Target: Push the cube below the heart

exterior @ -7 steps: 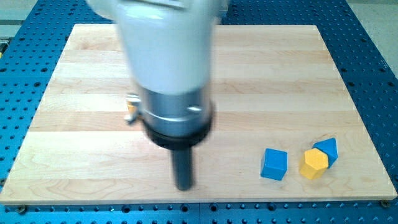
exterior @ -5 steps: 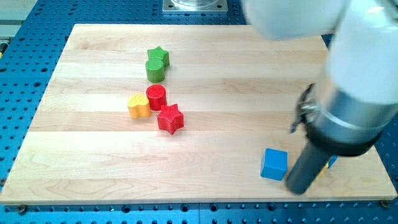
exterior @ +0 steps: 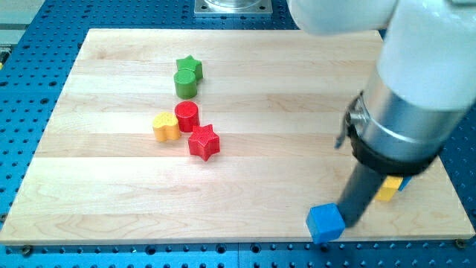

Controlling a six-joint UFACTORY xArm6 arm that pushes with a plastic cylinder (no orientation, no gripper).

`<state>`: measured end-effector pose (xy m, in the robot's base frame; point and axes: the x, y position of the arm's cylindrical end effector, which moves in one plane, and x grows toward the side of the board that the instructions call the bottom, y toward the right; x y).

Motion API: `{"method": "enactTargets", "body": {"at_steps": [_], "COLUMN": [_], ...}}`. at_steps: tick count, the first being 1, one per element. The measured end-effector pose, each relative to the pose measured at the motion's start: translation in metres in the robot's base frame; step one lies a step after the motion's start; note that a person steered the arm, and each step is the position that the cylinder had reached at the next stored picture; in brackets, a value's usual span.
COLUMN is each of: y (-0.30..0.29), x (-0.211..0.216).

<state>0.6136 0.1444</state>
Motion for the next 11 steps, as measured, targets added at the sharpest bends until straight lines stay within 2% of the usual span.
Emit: {"method": "enactTargets", "body": {"at_steps": [1,2,3,5,7,8,9,10,11], "y": [0.011,-0.016,-0.085,-0.181,-0.197,-0.173,-0.143,-0.18,-0.317], "x": [0.005,0.005,0.005,0.004,0.004,0.005,-0.017,-0.082,-0.091]}}
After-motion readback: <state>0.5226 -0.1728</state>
